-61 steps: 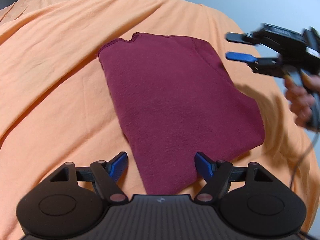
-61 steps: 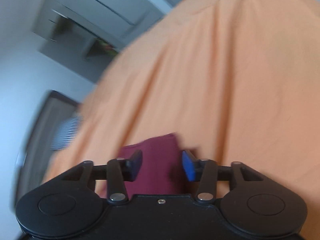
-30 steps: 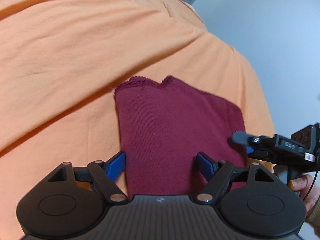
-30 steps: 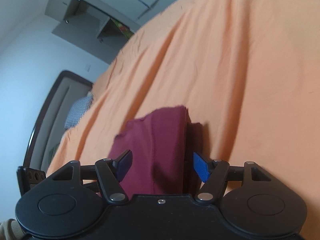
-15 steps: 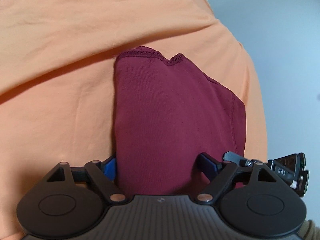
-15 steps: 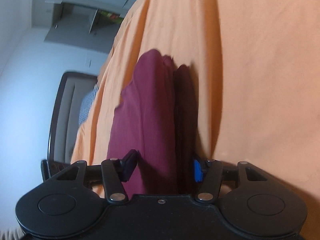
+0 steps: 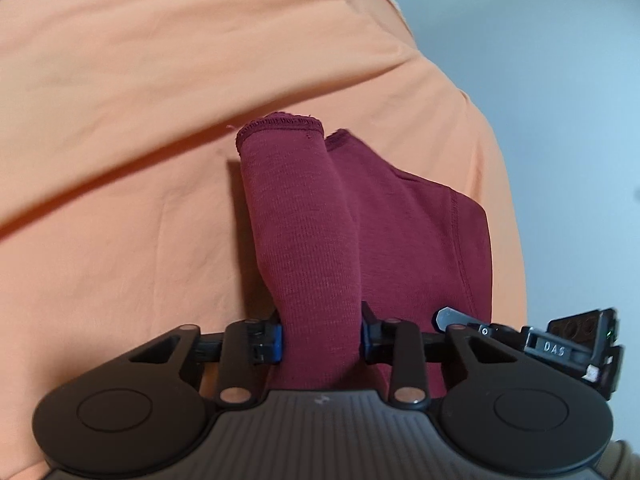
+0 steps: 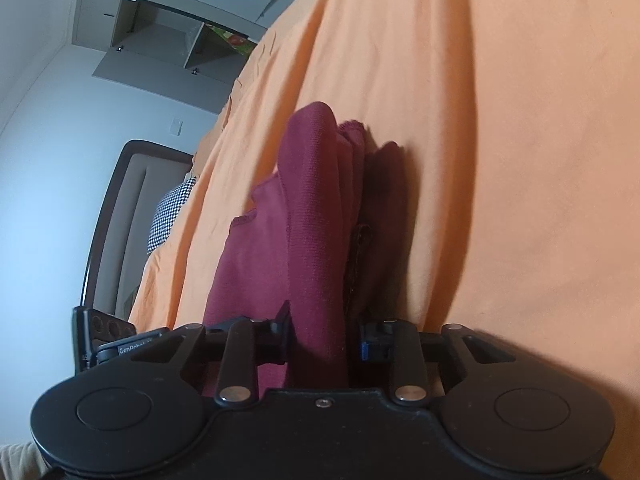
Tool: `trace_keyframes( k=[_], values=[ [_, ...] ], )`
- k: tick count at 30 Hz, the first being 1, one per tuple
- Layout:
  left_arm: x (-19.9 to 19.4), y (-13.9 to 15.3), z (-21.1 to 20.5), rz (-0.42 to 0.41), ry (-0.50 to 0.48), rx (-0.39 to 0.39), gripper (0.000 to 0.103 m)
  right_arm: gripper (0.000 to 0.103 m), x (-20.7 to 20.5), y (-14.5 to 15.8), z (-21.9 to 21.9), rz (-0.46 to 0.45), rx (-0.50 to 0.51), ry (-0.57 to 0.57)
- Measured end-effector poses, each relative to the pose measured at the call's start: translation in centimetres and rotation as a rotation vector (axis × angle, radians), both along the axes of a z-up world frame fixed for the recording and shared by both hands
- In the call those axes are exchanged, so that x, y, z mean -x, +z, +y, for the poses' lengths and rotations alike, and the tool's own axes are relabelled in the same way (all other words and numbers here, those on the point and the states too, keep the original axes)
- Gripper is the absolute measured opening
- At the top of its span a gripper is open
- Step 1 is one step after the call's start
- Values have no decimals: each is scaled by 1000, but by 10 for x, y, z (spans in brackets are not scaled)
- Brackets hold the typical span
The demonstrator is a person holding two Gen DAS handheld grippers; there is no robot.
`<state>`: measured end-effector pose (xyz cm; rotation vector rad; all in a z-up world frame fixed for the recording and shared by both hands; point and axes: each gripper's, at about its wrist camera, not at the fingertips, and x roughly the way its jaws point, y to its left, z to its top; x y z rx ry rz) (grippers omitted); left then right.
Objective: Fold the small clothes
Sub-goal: 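Lift the gripped edge with both grippers and fold it over the shirt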
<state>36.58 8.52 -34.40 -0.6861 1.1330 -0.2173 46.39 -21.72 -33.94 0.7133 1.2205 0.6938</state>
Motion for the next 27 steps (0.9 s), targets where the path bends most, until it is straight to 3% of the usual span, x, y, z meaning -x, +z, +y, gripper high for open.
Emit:
trace_keyframes(
  k=[6,13,27],
  values=[
    [11,31,-7,-37,-34,-50,32,30,9,26,1,-35,19,-15],
    [32,70,-13,-77,-48,-46,32,30,30,70,-6,-84,16,-16],
    [112,139,-26,-101,-10,-57,32,30,97,155,-29,-142,33,23]
  ],
)
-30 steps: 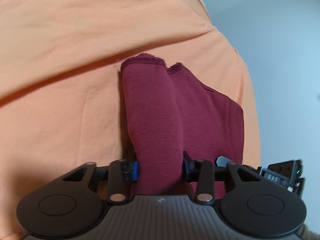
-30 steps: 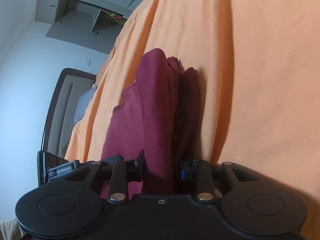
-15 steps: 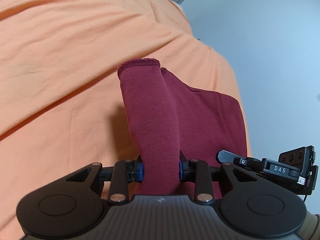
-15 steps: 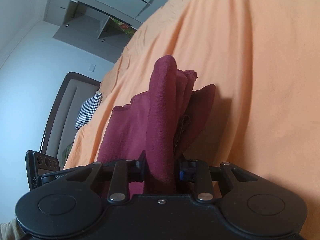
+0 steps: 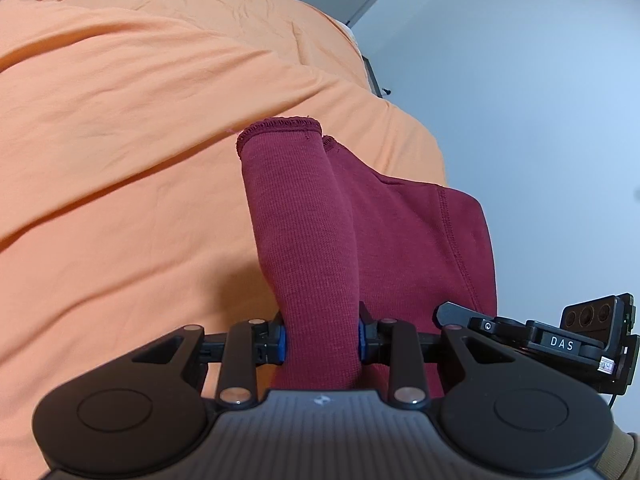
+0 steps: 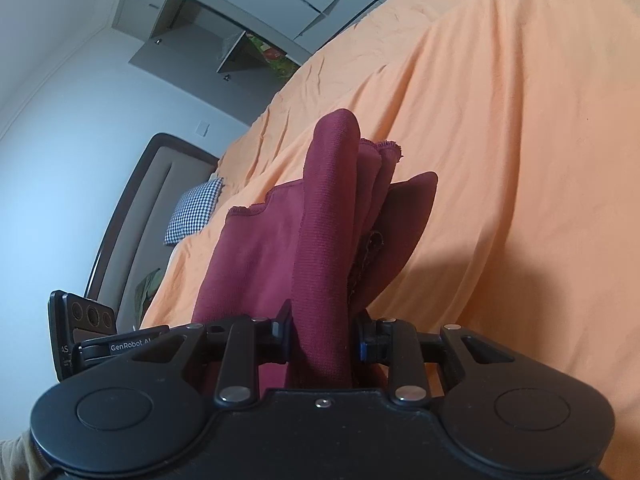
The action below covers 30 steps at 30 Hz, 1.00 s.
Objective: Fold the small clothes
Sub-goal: 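Lift the gripped edge with both grippers and fold it over the shirt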
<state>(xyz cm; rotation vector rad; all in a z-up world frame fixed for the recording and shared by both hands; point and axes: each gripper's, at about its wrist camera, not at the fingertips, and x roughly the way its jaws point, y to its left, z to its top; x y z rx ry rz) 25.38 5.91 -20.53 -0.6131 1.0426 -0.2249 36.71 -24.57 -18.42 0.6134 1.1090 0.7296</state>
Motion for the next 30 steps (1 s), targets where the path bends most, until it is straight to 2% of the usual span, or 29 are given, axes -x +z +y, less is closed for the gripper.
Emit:
trace_keyframes(
  k=[7,12,20,30],
  values=[
    [40,9,0,2,48,6,32,30,15,8,-4,-2,-7,45],
    [55,-8,5,29,91,29,32,30,14,9,3,14,18,88],
    [87,-35,26,79,152,70,32,30,33,-1,32,62,101,191],
    [115,-23,72,47,217,49,32,30,42,3,91,59,129,276]
  ],
)
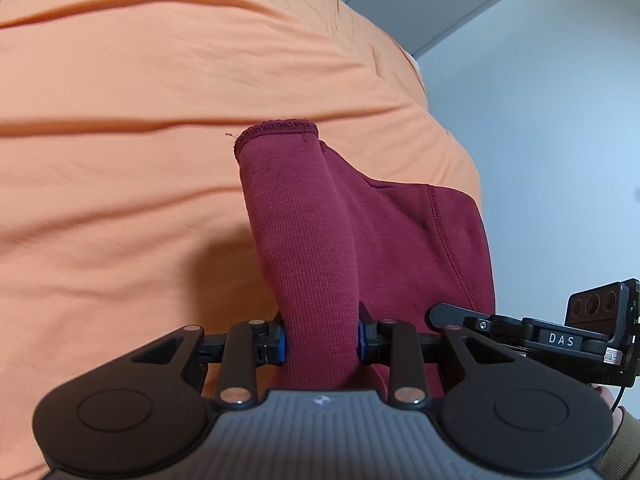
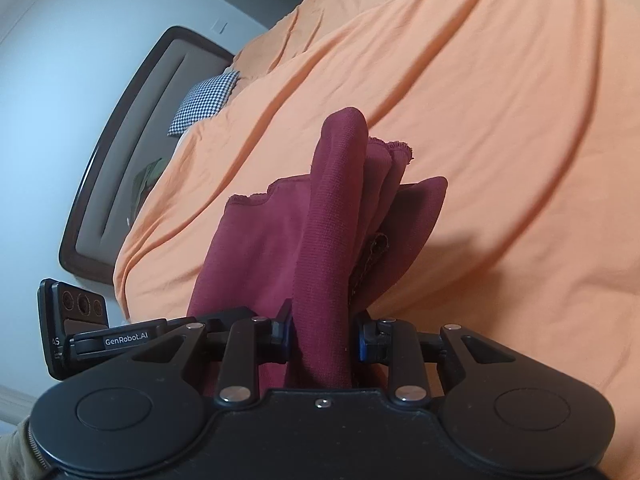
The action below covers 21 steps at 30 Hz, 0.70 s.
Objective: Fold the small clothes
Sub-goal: 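Lift the gripped edge with both grippers and fold it over the shirt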
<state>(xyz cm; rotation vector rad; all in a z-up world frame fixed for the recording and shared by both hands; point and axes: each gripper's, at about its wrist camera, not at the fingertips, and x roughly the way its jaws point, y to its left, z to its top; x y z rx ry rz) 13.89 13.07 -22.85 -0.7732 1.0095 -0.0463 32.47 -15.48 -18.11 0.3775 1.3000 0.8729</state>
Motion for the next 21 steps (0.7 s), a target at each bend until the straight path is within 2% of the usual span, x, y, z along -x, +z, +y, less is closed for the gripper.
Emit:
trace_keyframes(
  k=[13,21],
  values=[
    [-10,34,87,-68,50,-72,32,30,-15,25,99,-61,-52,77],
    [-18,43,149,-84,78,-111,32,30,-24,23,160,-87,-76,109]
  ],
)
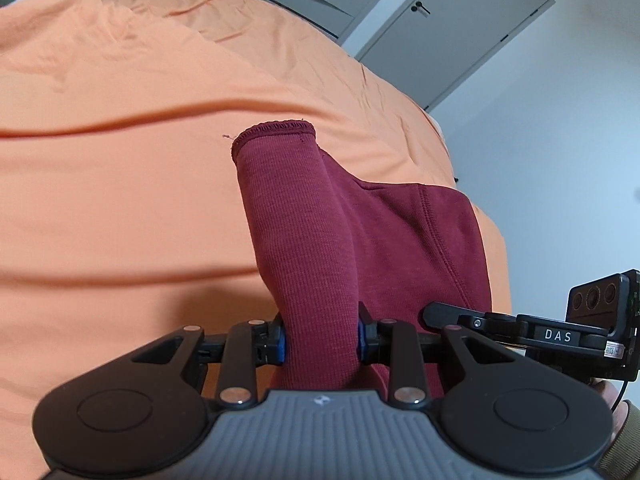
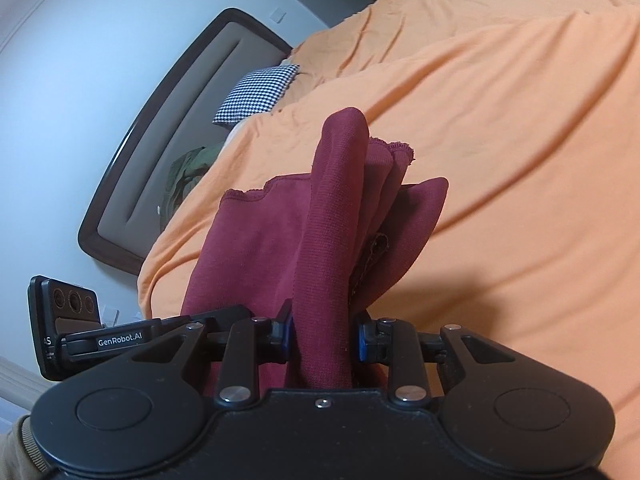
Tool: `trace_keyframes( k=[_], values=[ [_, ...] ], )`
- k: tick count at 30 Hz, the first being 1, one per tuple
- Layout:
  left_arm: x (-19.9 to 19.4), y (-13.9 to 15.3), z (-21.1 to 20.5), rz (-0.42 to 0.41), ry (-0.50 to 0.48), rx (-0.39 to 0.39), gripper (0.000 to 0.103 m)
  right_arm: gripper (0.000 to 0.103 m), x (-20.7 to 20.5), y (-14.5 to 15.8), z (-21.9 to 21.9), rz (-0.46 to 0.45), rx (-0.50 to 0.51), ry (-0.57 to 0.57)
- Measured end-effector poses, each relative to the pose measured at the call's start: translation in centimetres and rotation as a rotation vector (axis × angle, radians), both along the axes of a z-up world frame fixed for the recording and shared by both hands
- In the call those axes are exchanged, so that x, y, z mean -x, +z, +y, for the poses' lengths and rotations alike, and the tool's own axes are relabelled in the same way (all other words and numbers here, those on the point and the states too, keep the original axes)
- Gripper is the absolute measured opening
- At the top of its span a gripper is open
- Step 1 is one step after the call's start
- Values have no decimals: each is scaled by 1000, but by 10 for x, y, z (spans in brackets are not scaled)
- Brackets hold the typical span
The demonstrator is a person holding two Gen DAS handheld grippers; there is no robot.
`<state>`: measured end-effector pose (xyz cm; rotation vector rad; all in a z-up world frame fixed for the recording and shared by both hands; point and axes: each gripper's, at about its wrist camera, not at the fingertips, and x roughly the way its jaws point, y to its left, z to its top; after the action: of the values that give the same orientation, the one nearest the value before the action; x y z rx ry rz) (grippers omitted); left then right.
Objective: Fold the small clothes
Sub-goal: 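Lift the gripped edge with both grippers and fold it over the shirt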
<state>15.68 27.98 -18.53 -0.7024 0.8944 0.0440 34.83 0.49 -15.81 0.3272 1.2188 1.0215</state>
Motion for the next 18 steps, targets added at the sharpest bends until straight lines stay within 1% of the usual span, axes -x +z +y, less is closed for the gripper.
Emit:
trace_keyframes(
  k=[5,10,18],
  values=[
    [-8,4,43,-11,16,-16,32,30,-6,-6,38,-4,-10,18],
    [-22,-3,70,-13,37,-21,32,30,-13,-13,73,-8,-17,35],
    [-34,-25,123,-16,48,-16,32,30,-33,-29,135,-13,-1,61]
  ],
)
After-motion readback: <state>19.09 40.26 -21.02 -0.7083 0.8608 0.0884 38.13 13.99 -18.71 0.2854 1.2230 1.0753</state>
